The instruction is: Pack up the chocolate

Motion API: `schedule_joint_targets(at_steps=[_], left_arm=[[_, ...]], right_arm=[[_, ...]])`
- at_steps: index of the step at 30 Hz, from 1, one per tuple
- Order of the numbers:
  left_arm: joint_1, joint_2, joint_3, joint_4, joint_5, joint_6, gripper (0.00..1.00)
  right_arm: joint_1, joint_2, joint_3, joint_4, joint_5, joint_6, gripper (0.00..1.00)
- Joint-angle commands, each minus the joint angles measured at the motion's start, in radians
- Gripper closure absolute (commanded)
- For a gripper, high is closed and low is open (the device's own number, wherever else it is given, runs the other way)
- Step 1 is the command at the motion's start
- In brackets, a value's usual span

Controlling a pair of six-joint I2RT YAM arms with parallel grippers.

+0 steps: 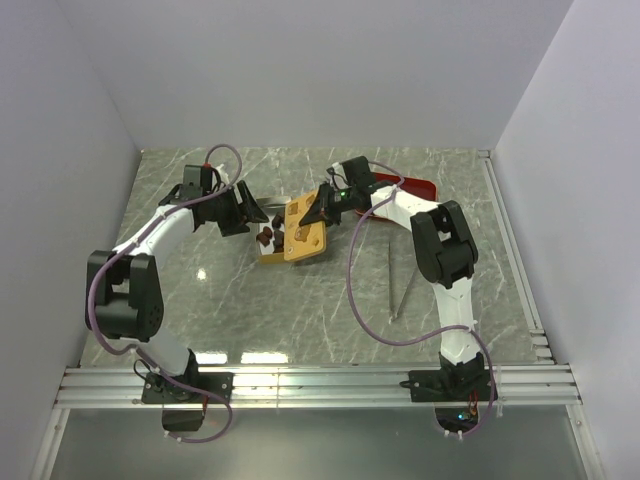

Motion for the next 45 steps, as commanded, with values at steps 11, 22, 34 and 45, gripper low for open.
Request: schedule_joint_targets(at_steps=[11,22,34,45], left_arm=[[-0.001,0.033,0.017,0.017,-0.018,0.003,0.26],[-0.001,0.034,0.005,0.035,-0.006,0.002,0.26],[-0.001,0.075,0.002,0.053,-0.006,0.005,0.26],[-0.001,0.095,-0.006,0.076,0.008,0.002,0.26]], right_arm=[[0.007,-0.008,0.036,-0.063,0.081,-0.082,0.73],[0.007,-0.011,0.008,-0.059,0.109,-0.070,0.56],[0.009,0.010,0.019,-0.048,0.100,-0.030,0.46],[0.020,0.026,0.014,-0.039,0.100,0.001,0.41]])
